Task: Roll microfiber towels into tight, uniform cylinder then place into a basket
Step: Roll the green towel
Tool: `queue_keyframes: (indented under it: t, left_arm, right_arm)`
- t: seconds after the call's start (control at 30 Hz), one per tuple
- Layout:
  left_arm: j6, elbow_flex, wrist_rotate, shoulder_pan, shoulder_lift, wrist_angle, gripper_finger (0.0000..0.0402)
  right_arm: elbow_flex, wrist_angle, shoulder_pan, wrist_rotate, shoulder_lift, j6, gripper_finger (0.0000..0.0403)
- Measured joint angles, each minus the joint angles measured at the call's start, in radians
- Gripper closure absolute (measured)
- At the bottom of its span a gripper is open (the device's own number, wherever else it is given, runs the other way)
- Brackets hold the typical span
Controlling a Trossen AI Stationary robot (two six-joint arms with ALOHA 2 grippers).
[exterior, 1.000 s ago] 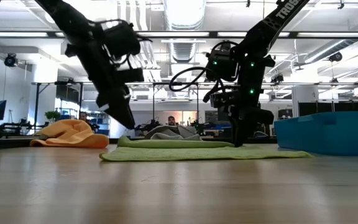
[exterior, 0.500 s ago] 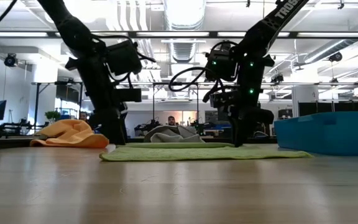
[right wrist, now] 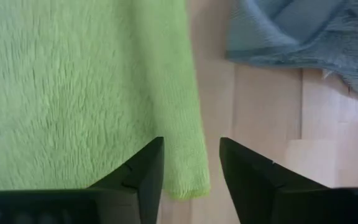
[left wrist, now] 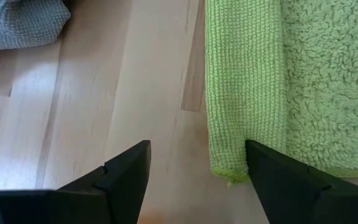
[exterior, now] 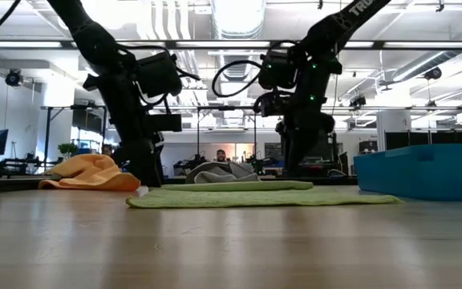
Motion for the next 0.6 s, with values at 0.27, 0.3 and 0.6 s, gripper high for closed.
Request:
queue_keyframes:
  t: [0.27,0.3,0.6]
  left_arm:
    - [0.028,0.001,-0.003,0.000,-0.001,-0.005,0.0153]
    - [0.028,0.001,-0.003,0.000,-0.001,-0.005,0.0153]
    - [0.074,0.003,-0.007,0.001,-0.011,-0.022,0.0153]
  right_arm:
    - [-0.008,0.023,-0.048,-0.063,0.082,-0.003,0.0231]
    - [-0.008,0.027,-0.047,-0.067,0.094,-0.005,0.0231]
    - [0.000,0.026,-0.047,-0.069,0.129,-0.052,0.0238]
